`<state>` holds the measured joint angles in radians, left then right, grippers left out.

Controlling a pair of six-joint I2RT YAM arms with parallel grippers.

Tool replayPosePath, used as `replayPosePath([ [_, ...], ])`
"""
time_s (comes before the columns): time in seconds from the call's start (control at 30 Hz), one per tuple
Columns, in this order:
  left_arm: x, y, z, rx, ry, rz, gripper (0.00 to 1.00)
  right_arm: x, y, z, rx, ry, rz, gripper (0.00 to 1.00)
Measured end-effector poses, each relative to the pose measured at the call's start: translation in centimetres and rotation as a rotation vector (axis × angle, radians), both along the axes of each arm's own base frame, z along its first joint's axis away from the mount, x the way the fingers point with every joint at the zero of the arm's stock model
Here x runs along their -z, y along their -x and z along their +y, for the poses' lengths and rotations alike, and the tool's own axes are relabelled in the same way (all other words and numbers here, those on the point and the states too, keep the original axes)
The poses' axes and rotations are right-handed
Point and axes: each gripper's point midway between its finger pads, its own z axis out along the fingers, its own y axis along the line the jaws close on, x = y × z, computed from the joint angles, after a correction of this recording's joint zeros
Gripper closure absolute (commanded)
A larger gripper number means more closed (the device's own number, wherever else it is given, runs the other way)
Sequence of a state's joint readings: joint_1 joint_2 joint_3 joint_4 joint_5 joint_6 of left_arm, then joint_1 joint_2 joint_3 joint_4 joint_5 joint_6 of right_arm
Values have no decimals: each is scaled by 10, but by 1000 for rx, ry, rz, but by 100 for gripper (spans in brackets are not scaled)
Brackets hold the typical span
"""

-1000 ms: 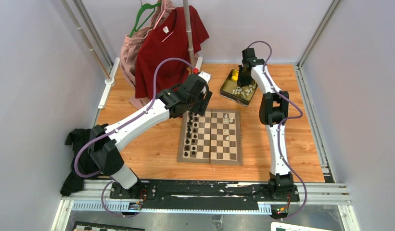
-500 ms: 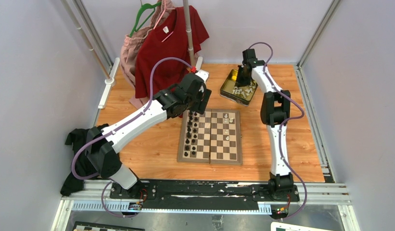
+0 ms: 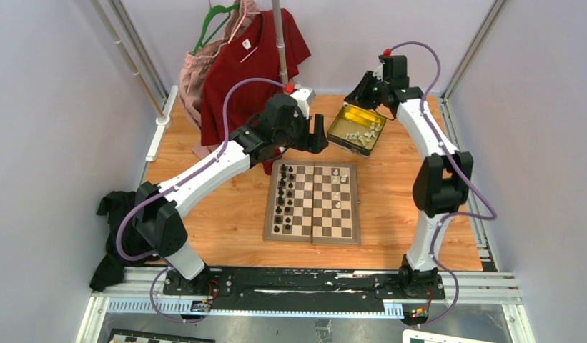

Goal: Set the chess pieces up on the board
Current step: Pick up the chess piece from the storage box.

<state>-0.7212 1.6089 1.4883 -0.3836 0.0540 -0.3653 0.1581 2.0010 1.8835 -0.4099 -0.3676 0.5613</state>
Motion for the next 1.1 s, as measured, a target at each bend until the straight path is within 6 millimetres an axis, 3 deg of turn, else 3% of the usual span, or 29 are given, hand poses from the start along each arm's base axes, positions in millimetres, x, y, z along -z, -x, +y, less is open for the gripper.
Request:
replayPosePath([
  [0.1, -4, -7, -15, 29, 99, 25, 24, -30, 22, 9, -24, -87, -51, 100],
  [0.17, -6, -10, -21, 44, 144, 38, 24, -37, 38, 14, -41, -138, -54, 100],
  [0.53, -30, -21, -40, 95, 342, 68, 24, -19, 101, 39, -108, -368, 79, 100],
  [0.7, -37, -29, -39, 94, 406, 74, 26, -26, 113, 57, -156, -436, 85, 100],
  [0.83, -29, -31, -42, 100, 416, 97, 28, -32, 120, 69, -187, -465, 88, 100],
  [1.1, -19, -31, -40, 98, 414, 125, 31, -35, 120, 72, -189, -482, 88, 100],
])
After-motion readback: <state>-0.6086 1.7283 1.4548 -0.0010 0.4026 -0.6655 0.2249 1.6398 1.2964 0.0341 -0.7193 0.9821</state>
